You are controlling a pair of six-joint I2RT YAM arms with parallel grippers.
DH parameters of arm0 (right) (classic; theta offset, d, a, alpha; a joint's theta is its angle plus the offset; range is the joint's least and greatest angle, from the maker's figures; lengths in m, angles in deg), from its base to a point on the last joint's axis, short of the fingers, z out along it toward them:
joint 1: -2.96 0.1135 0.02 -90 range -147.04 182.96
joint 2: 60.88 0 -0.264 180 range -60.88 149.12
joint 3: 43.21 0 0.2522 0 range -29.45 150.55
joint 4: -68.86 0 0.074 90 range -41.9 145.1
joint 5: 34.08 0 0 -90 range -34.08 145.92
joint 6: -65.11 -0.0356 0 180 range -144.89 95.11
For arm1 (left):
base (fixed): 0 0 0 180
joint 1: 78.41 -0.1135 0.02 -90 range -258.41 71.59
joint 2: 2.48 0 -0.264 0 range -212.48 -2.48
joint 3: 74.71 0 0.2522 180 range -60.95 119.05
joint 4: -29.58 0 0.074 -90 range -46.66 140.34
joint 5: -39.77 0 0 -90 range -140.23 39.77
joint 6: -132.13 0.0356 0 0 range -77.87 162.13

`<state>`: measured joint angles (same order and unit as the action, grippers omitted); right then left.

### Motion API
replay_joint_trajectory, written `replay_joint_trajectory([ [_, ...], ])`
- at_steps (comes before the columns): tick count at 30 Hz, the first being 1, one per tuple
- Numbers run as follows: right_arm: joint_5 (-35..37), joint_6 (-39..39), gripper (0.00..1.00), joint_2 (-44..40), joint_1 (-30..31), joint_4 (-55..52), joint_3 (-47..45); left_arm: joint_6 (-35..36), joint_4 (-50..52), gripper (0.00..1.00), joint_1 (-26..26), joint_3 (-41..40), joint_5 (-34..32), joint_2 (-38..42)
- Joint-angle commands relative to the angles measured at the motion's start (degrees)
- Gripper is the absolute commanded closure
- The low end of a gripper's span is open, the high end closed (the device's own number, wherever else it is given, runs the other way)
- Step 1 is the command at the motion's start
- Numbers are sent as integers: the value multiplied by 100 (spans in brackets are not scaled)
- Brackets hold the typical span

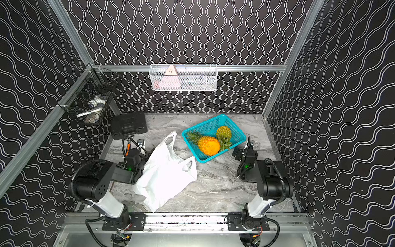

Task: Place the pineapple into a plastic bag & tie a knot
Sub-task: Pick up the plastic bag at the center of the board.

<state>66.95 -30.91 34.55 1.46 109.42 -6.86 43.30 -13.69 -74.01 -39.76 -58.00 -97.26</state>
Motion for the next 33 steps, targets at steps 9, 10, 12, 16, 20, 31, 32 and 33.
replay_joint_trajectory([
  [9,-5,-16,0,1,9,210,17,32,-185,1,-14,-7,32,13],
  [10,-4,-20,0,1,9,209,17,32,-185,1,-18,-16,30,11],
  [12,-4,-14,0,1,9,205,17,29,-190,1,-17,-10,26,13],
  [16,-4,-15,0,-1,10,210,17,32,-191,1,-12,-10,30,12],
  [20,-5,-20,0,1,9,205,17,25,-183,1,-15,-10,30,11],
  [31,237,-3,0,-103,76,278,11,-85,-81,1,-240,46,328,21],
  [32,621,42,0,-399,237,-121,81,-92,-18,1,-133,43,-82,109],
  [33,849,178,0,-746,397,-541,196,10,130,1,71,76,-524,304],
])
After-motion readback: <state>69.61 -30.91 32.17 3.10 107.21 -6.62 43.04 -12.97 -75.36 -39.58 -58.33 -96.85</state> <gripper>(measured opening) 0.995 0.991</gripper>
